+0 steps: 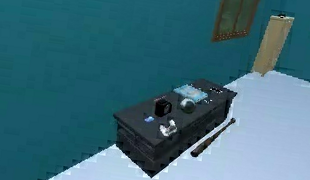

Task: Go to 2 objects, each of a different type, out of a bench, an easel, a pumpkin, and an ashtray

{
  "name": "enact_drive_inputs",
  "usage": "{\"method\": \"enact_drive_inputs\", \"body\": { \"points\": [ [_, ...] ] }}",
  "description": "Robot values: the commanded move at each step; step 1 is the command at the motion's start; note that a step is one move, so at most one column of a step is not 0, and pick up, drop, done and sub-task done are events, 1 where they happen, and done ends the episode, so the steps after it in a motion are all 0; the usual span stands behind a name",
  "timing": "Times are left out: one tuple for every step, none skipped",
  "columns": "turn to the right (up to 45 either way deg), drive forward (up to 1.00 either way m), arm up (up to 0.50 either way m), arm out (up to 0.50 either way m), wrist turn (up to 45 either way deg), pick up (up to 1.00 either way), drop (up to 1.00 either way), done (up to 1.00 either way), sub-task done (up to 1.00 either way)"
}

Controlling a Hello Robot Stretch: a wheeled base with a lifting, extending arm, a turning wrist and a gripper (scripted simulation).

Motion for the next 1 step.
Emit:
{"method": "enact_drive_inputs", "body": {
  "points": [
    [21.0,0.00,0.00,0.00,0.0,0.00,0.00,0.00,0.00]
  ]
}}
